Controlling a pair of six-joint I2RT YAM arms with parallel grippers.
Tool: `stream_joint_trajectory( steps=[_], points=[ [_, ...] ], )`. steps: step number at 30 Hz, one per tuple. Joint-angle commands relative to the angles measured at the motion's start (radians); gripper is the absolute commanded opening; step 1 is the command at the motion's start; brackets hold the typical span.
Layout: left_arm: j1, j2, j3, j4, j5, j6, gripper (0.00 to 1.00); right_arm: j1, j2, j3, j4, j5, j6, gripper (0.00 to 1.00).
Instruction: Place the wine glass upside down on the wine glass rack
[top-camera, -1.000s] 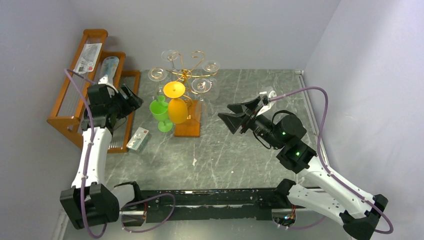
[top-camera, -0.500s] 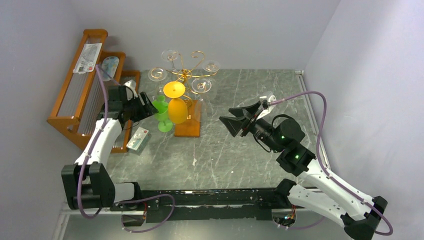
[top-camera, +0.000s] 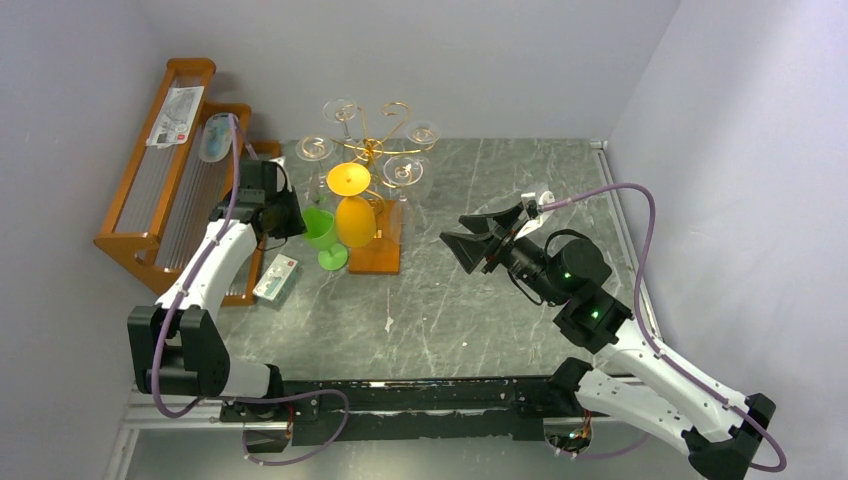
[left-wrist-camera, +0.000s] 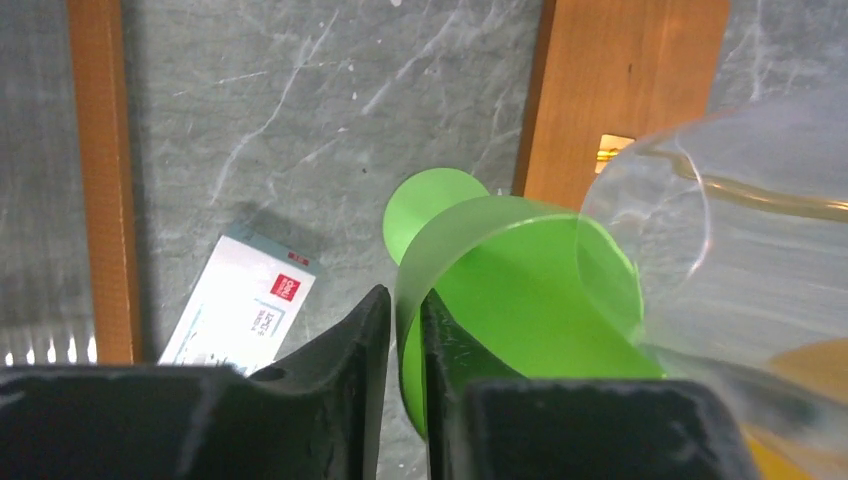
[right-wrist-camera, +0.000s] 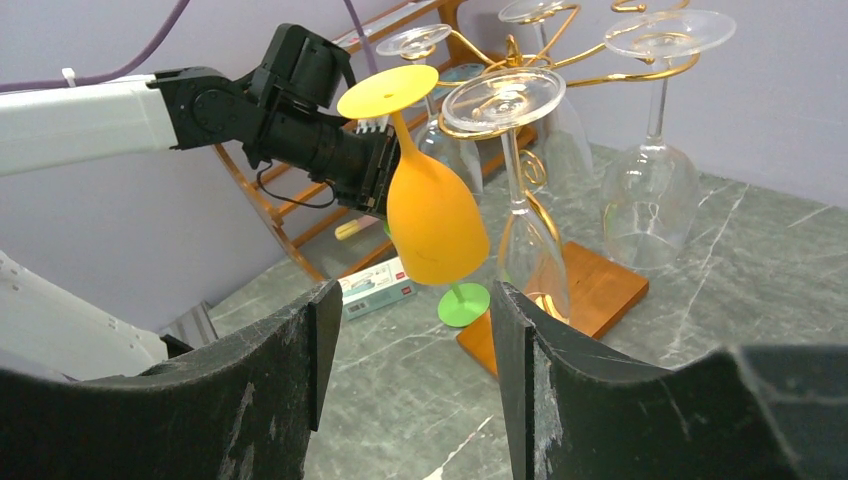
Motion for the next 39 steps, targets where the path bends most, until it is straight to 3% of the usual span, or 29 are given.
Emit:
stream_joint_trajectory(
  steps=[1, 8, 19, 23, 27, 32, 39],
  points=[
    [-0.011, -0.022, 0.011, -0.081, -0.062, 0.041, 0.19, 0.004, -0.01, -0.016, 0.016, 0.013, -0.012, 0.6],
    [-0.013, -0.062, 0.015, -0.155, -0.096, 0.069, 0.08, 0.004, -0.007, -0.008, 0.016, 0.0, -0.011, 0.6],
    [-0.032, -0.074, 0.027, -0.231, -0.113, 0.089, 0.11, 0.004, -0.018, 0.007, 0.016, -0.009, -0.008, 0.6],
    [-0.034, -0.105, 0.032, -0.25, -0.09, 0.092, 0.05, 0.004, -0.01, 0.022, 0.006, -0.015, -0.005, 0.6],
    [-0.034, -0.171, 0.045, -0.273, -0.001, 0.101, 0.05, 0.004, 0.008, 0.036, -0.01, -0.006, 0.036, 0.6],
    [-0.035, -0.307, 0.004, -0.275, 0.187, 0.1, 0.05, 0.004, 0.057, 0.061, -0.06, 0.095, 0.208, 0.6],
    [-0.073, -0.474, -0.041, -0.31, 0.412, 0.191, 0.05, 0.004, 0.011, 0.004, 0.0, 0.197, 0.356, 0.6]
  ],
)
